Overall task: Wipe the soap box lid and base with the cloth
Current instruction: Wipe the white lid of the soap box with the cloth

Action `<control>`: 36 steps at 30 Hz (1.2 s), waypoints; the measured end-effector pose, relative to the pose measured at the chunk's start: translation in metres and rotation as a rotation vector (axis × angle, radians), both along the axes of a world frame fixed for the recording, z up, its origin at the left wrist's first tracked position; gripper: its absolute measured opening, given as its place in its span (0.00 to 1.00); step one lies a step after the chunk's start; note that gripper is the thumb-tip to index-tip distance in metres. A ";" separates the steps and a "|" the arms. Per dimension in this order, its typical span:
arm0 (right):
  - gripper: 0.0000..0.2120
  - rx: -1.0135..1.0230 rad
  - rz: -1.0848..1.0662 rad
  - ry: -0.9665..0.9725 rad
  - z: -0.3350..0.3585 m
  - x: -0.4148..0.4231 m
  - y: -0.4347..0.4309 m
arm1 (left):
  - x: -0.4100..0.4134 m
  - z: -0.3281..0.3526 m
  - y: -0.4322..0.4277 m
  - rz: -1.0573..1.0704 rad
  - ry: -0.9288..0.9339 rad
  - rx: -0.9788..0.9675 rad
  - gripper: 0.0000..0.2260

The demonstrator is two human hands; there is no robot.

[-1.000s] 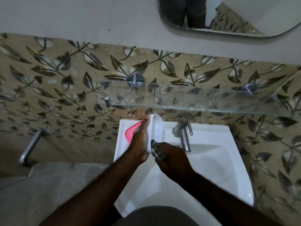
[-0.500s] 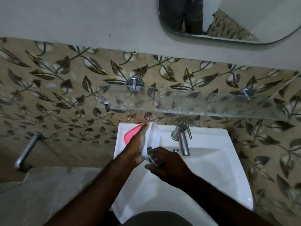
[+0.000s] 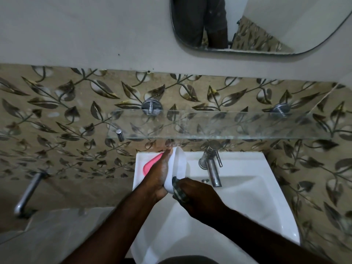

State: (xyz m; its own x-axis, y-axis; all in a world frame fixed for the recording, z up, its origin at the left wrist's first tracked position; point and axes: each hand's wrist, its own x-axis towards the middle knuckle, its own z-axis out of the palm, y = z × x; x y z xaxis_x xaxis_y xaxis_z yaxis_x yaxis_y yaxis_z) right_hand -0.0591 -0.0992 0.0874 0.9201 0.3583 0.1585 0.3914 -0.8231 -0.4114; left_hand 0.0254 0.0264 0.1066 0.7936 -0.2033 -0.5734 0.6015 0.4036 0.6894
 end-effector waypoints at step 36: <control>0.07 0.528 -0.431 0.329 0.027 0.001 0.035 | -0.028 -0.003 0.000 0.036 -0.246 -0.189 0.18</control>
State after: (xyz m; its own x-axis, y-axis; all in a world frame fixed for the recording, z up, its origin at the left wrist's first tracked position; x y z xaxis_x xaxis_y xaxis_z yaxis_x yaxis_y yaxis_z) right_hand -0.0577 -0.0643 0.1144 0.9910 -0.0912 -0.0981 -0.1319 -0.5364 -0.8336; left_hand -0.0022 0.0261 0.1040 0.9127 -0.2573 -0.3176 0.4086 0.5569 0.7231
